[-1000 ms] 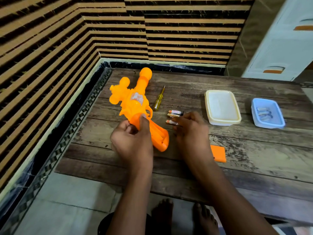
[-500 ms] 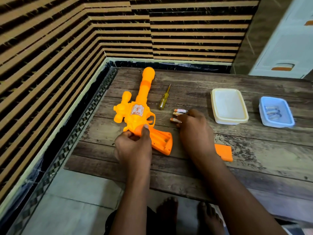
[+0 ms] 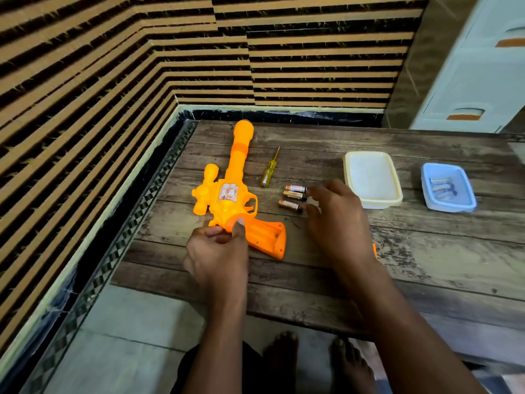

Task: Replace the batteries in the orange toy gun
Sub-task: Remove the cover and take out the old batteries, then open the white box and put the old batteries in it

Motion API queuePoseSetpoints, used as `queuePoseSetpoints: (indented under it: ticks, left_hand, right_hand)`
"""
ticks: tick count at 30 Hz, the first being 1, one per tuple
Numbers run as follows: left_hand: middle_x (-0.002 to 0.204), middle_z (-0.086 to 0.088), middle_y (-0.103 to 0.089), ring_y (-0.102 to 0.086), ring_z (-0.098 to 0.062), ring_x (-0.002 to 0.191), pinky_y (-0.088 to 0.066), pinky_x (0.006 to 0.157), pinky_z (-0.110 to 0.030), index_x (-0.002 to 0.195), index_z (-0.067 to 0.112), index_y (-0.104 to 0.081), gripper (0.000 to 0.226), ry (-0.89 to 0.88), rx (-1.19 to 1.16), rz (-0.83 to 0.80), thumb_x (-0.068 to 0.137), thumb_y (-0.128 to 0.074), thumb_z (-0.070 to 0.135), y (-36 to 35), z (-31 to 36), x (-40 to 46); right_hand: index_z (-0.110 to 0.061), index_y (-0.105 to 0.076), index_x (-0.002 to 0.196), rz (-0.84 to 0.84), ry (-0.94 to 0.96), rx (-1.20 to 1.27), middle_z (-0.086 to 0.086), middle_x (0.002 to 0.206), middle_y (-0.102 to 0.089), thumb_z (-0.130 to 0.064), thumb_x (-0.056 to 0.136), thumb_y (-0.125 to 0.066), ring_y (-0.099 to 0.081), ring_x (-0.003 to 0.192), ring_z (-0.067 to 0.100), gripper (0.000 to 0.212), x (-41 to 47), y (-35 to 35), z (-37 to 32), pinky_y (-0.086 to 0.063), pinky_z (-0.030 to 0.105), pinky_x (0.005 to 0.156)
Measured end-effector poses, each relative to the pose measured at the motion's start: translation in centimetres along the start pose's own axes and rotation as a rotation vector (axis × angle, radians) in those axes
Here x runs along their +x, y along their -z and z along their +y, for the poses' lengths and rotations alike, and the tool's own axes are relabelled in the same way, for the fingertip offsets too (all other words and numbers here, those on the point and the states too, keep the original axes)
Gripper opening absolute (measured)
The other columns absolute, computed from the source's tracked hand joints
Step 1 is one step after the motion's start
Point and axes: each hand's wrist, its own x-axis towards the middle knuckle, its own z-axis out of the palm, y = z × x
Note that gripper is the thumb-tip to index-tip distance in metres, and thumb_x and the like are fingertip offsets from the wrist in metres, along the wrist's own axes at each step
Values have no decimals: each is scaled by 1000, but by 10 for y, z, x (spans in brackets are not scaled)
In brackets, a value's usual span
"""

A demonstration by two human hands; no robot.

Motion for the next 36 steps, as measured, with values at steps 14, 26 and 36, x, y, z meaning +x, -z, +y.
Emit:
queuePoseSetpoints:
  ticks: [14, 26, 36]
  left_hand:
    - [76, 10, -70, -66, 1, 69, -46, 56, -9, 90, 17, -71, 18, -488, -26, -435, 89, -77, 34, -67, 62, -32]
    - [88, 6, -74, -74, -10, 82, -63, 74, -40, 102, 16, -73, 10, -625, -243, -516, 97, -67, 23, -100, 49, -24]
    - [98, -2, -78, -75, -14, 91, -61, 78, -36, 116, 11, -70, 27, -202, -518, -785, 107, -53, 29, -97, 57, -37]
  right_hand:
    - [-31, -66, 139, -120, -287, -89, 2, 169, -32, -41, 88, -80, -19, 157, 34, 55, 13, 36, 63, -28, 61, 119]
    - [-1, -75, 120, 299, -122, 76, 20, 124, -73, -19, 98, -63, -69, 113, 41, 31, 14, 35, 65, -59, 47, 95]
    - [-9, -79, 119, 454, 6, 483, 1, 114, -79, -5, 98, -68, -73, 101, 4, 23, -2, 36, 33, -62, 31, 83]
